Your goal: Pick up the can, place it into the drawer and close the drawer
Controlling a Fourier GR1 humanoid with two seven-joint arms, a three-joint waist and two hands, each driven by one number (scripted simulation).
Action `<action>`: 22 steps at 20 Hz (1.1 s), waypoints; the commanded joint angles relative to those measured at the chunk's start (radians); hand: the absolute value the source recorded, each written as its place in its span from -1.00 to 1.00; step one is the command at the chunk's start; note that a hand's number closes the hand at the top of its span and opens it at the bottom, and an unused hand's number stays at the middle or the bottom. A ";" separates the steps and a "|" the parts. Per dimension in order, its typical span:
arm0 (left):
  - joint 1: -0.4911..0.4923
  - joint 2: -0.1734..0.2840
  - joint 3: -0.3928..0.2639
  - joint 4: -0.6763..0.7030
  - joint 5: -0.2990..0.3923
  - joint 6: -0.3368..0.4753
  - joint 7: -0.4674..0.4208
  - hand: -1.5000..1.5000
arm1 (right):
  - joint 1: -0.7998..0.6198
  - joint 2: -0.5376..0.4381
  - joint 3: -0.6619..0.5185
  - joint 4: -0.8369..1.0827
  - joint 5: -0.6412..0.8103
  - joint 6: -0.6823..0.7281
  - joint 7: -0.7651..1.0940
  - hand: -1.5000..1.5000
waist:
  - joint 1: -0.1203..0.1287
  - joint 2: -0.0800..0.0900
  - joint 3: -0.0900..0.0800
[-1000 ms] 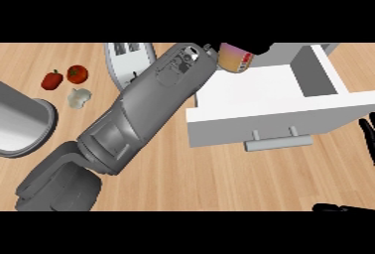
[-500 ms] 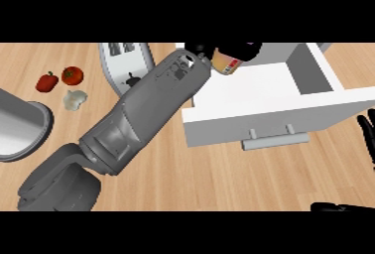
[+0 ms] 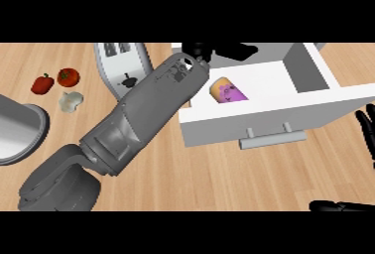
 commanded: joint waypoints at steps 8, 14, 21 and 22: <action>0.022 0.000 0.006 -0.027 0.084 0.032 -0.034 -1.00 | -0.011 -0.094 -0.014 -0.087 0.143 0.013 -0.043 -1.00 | 0.020 -0.005 -0.002; 0.009 0.000 0.025 -0.038 0.134 0.032 -0.065 -1.00 | -0.003 -0.120 0.047 -0.116 0.287 0.019 -0.113 -1.00 | 0.030 -0.006 -0.002; -0.020 0.000 0.030 -0.070 0.180 0.071 -0.082 -1.00 | -0.076 -0.151 0.160 -0.050 0.553 -0.026 -0.137 -1.00 | 0.071 -0.011 -0.002; -0.004 0.000 0.036 -0.066 0.184 0.072 -0.106 -1.00 | -0.057 -0.177 0.159 -0.065 0.582 -0.015 -0.160 -1.00 | 0.067 -0.012 -0.002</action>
